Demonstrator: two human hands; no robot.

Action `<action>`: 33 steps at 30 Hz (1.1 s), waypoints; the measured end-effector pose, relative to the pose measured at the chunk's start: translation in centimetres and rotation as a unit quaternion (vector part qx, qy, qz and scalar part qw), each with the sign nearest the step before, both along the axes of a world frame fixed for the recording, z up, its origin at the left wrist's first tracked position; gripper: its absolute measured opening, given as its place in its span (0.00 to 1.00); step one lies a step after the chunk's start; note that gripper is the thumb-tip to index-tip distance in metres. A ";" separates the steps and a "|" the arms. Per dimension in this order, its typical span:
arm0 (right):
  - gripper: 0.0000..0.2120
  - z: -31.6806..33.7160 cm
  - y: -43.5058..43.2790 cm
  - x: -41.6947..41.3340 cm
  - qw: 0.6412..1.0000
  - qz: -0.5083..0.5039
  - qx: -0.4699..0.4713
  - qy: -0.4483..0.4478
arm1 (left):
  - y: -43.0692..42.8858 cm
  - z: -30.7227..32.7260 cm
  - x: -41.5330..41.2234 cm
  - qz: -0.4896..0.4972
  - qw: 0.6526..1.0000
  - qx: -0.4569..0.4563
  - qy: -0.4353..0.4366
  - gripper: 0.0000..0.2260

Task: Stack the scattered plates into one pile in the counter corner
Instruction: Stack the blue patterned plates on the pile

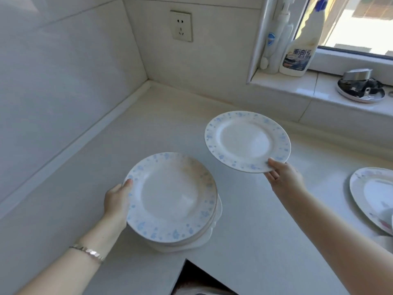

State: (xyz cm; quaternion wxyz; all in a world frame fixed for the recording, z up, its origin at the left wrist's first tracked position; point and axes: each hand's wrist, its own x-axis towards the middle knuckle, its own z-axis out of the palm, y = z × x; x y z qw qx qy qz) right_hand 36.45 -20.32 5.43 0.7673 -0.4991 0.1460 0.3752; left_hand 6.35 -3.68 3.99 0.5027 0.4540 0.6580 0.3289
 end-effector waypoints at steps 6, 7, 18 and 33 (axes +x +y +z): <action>0.06 -0.7 1.8 -1.4 1.000 0.007 -0.008 0.017 | 2.0 -1.8 -1.1 -0.045 0.998 0.000 0.032 0.10; 0.05 -0.7 1.9 -1.5 1.000 0.009 -0.012 0.017 | 2.3 -2.0 -1.2 -0.067 0.996 0.020 0.059 0.11; 0.06 -0.6 1.0 -1.3 0.999 0.042 -0.030 0.002 | 3.1 -1.7 -1.8 -0.283 0.848 0.155 0.421 0.23; 0.09 -0.2 0.2 -3.9 0.980 0.183 -0.059 -0.056 | 1.2 -3.8 -0.4 -0.141 0.990 0.009 0.019 0.21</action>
